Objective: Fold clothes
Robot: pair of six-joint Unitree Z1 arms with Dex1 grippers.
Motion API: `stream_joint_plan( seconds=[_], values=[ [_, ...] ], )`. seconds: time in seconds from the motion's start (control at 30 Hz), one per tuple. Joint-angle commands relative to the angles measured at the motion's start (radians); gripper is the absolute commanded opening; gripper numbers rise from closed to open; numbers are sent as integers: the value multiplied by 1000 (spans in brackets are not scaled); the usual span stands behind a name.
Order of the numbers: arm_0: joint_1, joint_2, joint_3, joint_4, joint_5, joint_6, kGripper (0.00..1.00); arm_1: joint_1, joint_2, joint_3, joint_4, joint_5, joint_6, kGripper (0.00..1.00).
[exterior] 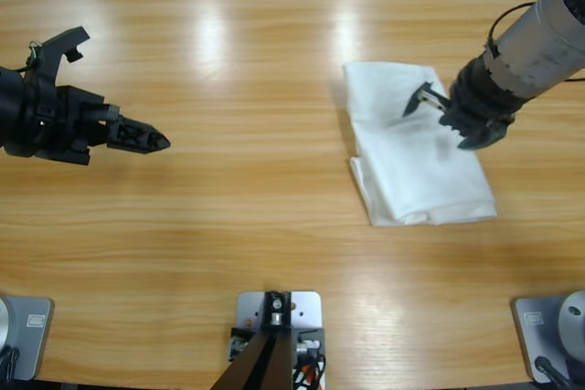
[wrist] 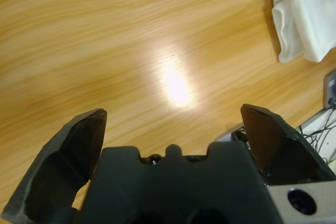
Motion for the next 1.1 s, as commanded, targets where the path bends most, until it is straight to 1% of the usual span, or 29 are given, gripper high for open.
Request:
stream_joint_plan(
  seconds=[0.03, 0.2, 0.3, 0.43, 0.5, 0.6, 0.7, 0.77, 0.8, 0.83, 0.87, 0.97, 1.0, 1.03, 1.1],
  values=[
    [-13, -27, 94, 2, -25, 7, 1000, -43, 104, 31, -60, 42, 219, 1000],
    [-20, -40, 126, -6, -33, 5, 1000, -76, 118, 45, -72, 38, 413, 1000],
    [-31, -35, 136, -22, -34, 0, 1000, -83, 89, 129, -198, 29, 498, 1000],
    [-51, -30, 137, -30, -34, -4, 1000, -87, 85, 210, -321, 31, 538, 1000],
    [-52, -30, 137, -30, -34, -4, 1000, -87, 95, 216, -338, 34, 529, 1000],
    [-52, -31, 138, -32, -34, -4, 1000, -88, 119, 212, -331, 35, 470, 1000],
    [-52, -39, 144, -33, -34, -6, 1000, -87, 177, 184, -261, 39, 389, 1000],
    [-52, -47, 155, -33, -34, -6, 1000, -86, 224, 117, -211, 48, 286, 1000],
    [-52, -53, 161, -33, -33, -6, 1000, -83, 259, 53, -145, 50, 218, 1000],
    [-52, -58, 167, -35, -33, -6, 1000, -74, 316, -58, -17, 39, 135, 1000],
    [-52, -61, 173, -37, -33, -6, 1000, -65, 368, -151, 76, 25, 65, 1000],
    [-52, -68, 191, -50, -32, -6, 1000, -19, 508, -402, 311, -29, -82, 1000],
    [-52, -69, 196, -53, -32, -6, 1000, -4, 536, -461, 358, -46, -111, 1000],
    [-52, -70, 201, -58, -32, -6, 1000, 10, 550, -496, 371, -54, -149, 1000],
    [-52, -74, 209, -62, -32, -6, 1000, 35, 548, -528, 357, -71, -230, 1000]
  ],
)
